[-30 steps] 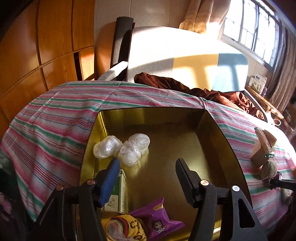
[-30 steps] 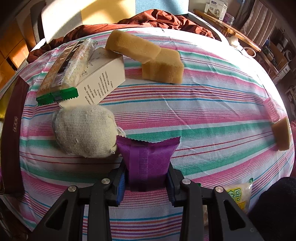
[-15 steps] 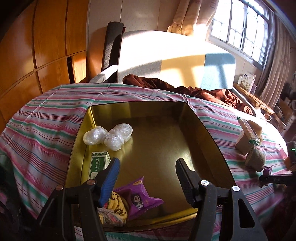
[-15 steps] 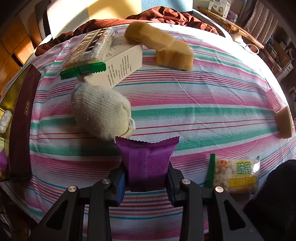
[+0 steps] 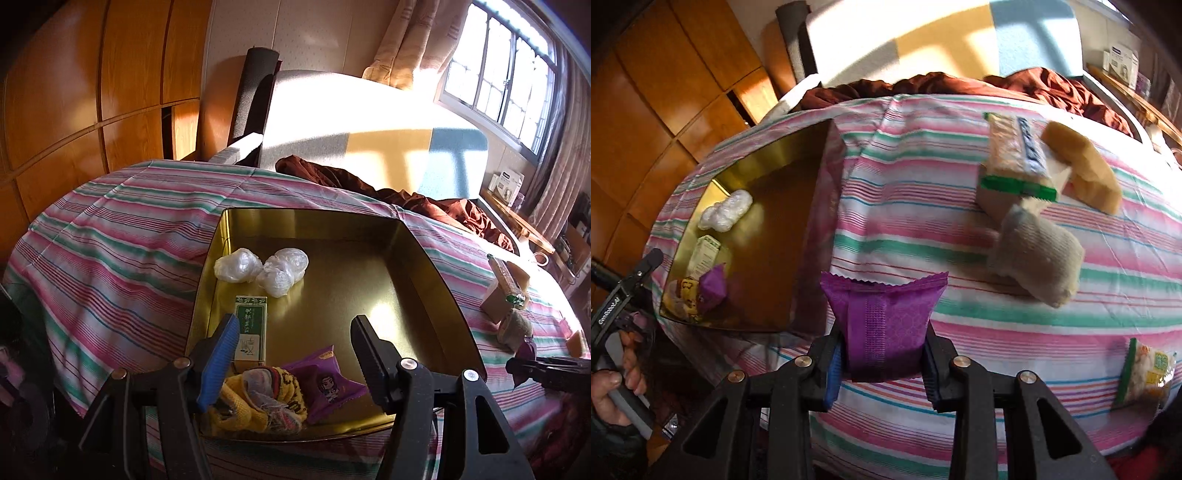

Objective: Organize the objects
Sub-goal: 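Lower the purple packet into the gold tray and open the right gripper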

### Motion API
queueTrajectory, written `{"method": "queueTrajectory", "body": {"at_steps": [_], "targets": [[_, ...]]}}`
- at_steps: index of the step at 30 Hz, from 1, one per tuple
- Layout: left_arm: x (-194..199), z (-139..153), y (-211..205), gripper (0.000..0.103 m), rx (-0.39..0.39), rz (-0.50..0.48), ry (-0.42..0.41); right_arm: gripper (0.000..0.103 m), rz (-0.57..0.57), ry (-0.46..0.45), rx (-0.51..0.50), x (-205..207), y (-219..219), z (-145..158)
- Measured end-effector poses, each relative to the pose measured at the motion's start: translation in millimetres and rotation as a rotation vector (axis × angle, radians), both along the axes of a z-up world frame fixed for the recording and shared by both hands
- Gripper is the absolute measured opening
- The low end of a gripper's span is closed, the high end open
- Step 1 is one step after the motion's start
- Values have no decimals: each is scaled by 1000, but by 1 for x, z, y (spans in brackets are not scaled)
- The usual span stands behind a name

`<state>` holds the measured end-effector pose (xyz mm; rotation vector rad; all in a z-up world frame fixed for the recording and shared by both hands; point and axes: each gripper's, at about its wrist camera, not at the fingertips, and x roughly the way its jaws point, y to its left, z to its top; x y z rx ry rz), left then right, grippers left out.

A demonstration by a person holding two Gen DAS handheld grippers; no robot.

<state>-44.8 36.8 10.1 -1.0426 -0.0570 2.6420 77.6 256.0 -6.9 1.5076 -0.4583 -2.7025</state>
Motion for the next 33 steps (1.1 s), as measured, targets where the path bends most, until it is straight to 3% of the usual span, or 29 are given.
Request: {"method": "queueTrajectory", "body": {"at_steps": [4, 11, 15, 17, 21, 33], "targets": [[0, 5, -20, 67, -4, 37, 13, 35, 144, 46, 36, -48, -64, 12], [-2, -1, -54, 67, 0, 105, -4, 37, 267, -24, 81, -92, -125, -14], [-1, -8, -64, 67, 5, 130, -24, 48, 323, -66, -4, -102, -140, -30], [-1, -10, -65, 67, 5, 133, -29, 53, 338, -73, -38, -103, -139, -35], [1, -12, -61, 67, 3, 120, -31, 53, 321, -64, -50, -96, -132, -35], [13, -8, -20, 67, -13, 1, -26, 68, 178, 27, -15, -47, -72, -1]]}}
